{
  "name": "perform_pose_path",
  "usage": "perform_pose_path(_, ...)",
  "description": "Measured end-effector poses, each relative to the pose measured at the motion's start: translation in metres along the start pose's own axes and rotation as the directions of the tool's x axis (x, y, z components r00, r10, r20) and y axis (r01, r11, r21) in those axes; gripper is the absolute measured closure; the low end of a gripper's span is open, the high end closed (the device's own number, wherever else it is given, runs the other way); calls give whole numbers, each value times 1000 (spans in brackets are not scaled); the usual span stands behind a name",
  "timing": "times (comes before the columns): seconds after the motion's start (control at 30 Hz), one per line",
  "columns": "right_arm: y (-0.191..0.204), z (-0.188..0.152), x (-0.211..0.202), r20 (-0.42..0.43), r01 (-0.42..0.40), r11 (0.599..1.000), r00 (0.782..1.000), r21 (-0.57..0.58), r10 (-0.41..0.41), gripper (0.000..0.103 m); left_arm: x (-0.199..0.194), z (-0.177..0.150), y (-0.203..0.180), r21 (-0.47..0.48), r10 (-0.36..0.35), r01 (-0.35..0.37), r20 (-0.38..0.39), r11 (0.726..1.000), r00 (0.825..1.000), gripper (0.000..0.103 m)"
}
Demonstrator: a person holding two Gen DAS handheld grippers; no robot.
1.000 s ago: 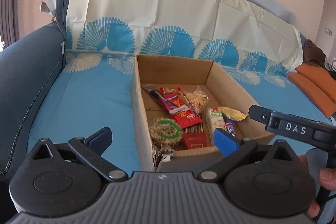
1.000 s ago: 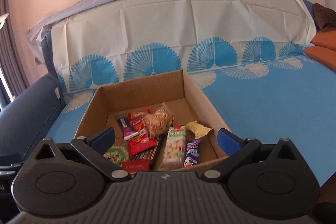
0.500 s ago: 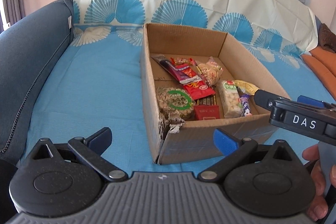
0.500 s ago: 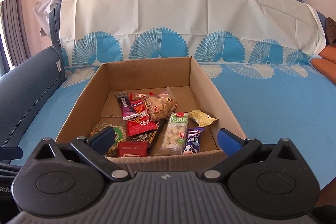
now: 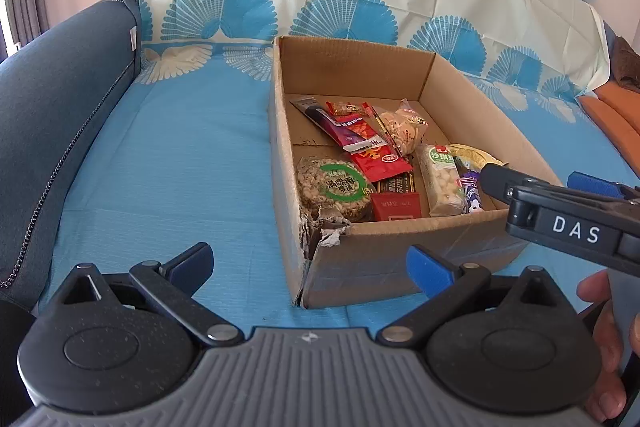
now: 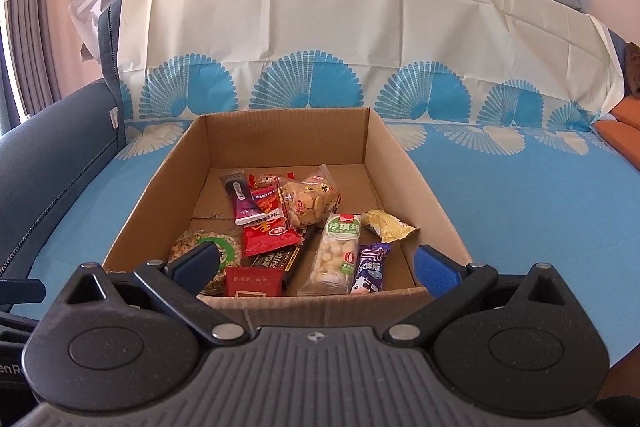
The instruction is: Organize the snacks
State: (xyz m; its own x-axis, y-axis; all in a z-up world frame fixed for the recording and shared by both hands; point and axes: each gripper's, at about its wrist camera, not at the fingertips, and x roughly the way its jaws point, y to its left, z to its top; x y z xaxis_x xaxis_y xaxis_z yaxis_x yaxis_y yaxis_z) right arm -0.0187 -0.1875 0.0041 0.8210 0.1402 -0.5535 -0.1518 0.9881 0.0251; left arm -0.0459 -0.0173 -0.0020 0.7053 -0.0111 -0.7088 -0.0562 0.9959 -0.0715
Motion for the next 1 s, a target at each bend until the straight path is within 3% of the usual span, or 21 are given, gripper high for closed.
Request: perform_pose_path(1.0, 5, 0, 0, 8, 16, 1000, 1000, -10, -16, 1, -8, 6, -1, -10, 15, -14, 25, 1000, 1000, 0)
